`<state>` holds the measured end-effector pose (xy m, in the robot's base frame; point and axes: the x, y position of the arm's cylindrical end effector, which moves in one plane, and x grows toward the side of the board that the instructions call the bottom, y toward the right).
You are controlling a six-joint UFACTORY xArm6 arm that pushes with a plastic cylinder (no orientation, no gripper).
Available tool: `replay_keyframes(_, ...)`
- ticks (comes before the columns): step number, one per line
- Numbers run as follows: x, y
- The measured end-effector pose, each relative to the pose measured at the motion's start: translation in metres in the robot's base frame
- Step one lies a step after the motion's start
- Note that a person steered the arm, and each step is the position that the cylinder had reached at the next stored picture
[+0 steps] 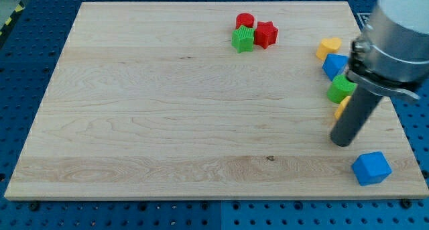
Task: Move the green circle into the green star
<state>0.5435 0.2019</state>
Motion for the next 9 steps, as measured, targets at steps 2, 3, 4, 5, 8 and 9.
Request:
replay_keyframes(2,-0.027,0.07)
replay_keyframes(3,-0.074,0.077)
replay_keyframes(4,-0.091,0.057)
replay_keyframes(5,-0.091,0.007)
replay_keyframes(8,-0.122,-0.121)
replay_keyframes(9,-0.151,-0.123)
